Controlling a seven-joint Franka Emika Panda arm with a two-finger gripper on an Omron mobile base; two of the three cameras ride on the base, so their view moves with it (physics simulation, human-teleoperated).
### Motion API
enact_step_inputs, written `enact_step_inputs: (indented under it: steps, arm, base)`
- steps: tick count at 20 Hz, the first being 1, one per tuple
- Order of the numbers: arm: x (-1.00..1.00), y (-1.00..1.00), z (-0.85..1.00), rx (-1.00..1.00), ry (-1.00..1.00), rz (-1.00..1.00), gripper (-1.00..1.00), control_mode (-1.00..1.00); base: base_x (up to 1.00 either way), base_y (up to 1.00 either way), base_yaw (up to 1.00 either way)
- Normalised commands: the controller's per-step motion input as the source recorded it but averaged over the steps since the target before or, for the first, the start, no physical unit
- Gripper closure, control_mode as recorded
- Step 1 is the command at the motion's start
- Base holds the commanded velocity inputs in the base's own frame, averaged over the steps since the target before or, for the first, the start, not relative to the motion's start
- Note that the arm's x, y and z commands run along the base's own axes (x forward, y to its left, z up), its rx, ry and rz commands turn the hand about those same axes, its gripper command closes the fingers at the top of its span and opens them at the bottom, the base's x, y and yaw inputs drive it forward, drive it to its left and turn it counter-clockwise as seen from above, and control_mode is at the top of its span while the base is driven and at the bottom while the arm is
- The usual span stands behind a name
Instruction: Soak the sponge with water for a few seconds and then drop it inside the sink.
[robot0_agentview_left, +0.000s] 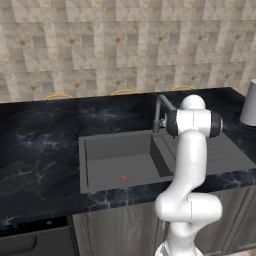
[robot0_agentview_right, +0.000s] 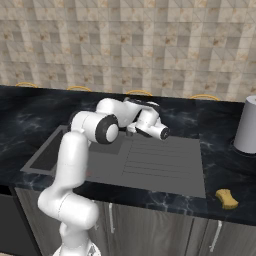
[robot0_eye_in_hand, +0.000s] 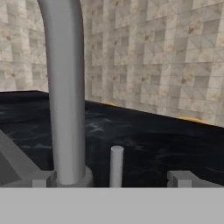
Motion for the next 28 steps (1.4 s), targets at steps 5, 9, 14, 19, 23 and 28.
enact_step_inputs:
  steps: [5, 9, 14, 19, 23, 28]
  arm:
    - [0.13, 0.0, -0.09, 0.0, 0.0, 0.0, -1.0, -1.0]
    - [0.16, -0.01, -0.08, 0.0, 0.0, 0.0, -1.0, -1.0]
    - [0.12, -0.04, -0.06, 0.0, 0.0, 0.0, -1.0, -1.0]
    - [0.07, -0.04, -0.01, 0.0, 0.0, 0.0, -1.0, -1.0]
    - [0.1, -0.05, 0.0, 0.0, 0.0, 0.0, -1.0, -1.0]
    - [0.11, -0.09, -0.01, 0.0, 0.0, 0.0, -1.0, -1.0]
  base:
    - [0.0, 0.0, 0.0]
    - [0.0, 0.0, 0.0]
    - [0.0, 0.0, 0.0]
    - [0.0, 0.0, 0.0]
    - [0.0, 0.0, 0.0]
    - [0.0, 0.0, 0.0]
